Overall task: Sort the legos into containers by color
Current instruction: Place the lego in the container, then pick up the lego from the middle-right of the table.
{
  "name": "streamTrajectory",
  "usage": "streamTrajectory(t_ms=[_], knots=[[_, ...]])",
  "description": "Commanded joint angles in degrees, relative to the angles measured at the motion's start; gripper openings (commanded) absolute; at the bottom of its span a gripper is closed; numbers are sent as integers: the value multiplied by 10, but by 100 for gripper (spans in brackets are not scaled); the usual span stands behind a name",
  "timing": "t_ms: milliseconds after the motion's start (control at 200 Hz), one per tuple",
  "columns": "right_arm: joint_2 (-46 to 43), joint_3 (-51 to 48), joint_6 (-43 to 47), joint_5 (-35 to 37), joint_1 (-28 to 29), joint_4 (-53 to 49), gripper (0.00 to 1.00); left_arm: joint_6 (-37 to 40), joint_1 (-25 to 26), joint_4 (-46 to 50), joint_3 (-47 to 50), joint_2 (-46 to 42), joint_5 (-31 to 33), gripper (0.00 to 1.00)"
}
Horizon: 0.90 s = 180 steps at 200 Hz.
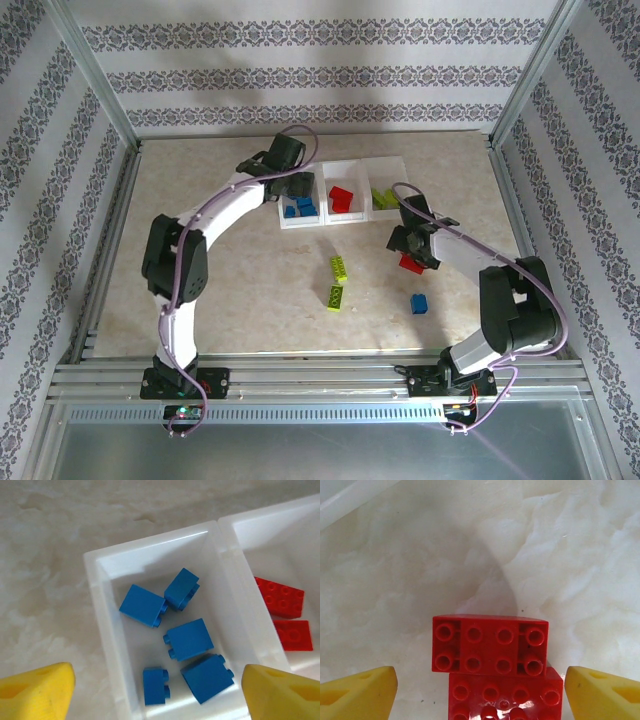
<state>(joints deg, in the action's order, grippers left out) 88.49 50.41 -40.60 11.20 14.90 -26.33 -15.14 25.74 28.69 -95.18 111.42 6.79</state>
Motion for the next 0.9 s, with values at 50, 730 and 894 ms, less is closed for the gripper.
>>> streamTrajectory(t_ms=[50, 730, 894], knots=[[21, 26, 2, 17, 5, -13, 88, -21, -6, -42, 80, -79, 21, 100], [74, 36, 9, 15, -17, 2, 88, -77, -35, -122, 348, -359, 86, 100], [92, 47, 20, 3, -24, 10, 87, -79, -42, -130, 380, -393, 96, 100]])
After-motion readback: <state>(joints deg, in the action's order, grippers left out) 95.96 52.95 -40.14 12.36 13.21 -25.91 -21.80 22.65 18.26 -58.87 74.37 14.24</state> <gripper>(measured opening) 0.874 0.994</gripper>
